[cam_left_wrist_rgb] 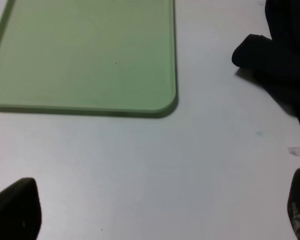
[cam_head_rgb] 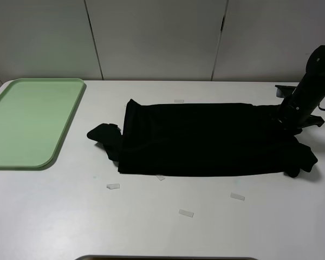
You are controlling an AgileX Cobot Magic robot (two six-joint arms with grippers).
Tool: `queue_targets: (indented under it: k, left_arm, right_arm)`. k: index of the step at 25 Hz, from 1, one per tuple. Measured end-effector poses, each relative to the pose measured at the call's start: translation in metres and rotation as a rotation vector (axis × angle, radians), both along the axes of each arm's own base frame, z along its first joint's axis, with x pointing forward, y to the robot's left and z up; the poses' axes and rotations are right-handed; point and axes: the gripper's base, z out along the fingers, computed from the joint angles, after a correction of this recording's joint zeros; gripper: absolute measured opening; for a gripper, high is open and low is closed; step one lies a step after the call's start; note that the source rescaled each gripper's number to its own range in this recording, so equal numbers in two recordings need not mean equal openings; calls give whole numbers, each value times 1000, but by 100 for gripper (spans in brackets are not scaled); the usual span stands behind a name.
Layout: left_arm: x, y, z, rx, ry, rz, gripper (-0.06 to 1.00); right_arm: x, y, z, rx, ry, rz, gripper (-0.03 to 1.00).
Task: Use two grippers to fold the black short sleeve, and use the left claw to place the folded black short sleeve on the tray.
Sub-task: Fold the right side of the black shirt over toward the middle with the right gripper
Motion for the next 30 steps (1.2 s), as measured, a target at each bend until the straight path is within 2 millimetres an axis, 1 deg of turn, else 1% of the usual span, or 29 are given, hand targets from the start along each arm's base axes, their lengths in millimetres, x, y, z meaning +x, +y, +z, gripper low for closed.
queue_targets:
  k: [3, 7, 13, 19, 20, 23, 24, 26, 30]
  left_arm:
    - [0, 0, 0, 0, 0, 0, 98]
    - [0, 0, 0, 0, 0, 0, 98]
    - [0, 0, 0, 0, 0, 0, 98]
    - [0, 0, 0, 0, 0, 0, 98]
    - [0, 0, 0, 0, 0, 0, 98]
    - [0, 0, 0, 0, 0, 0, 98]
    - [0, 0, 0, 0, 0, 0, 98]
    - [0, 0, 0, 0, 0, 0, 98]
    - [0, 0, 0, 0, 0, 0, 98]
  right_arm:
    - [2, -2, 4, -19, 4, 21, 6]
    - [6, -7, 14, -64, 23, 65, 6]
    - [18, -15, 51, -123, -19, 94, 6]
    - [24, -37, 74, -130, -4, 68, 6]
    - [24, -37, 74, -130, -4, 68, 6]
    - [26, -51, 86, -135, 0, 63, 6]
    - [27, -58, 94, -138, 3, 63, 6]
    - [29, -64, 104, -143, 4, 61, 6]
    - [33, -70, 121, -157, -9, 55, 6]
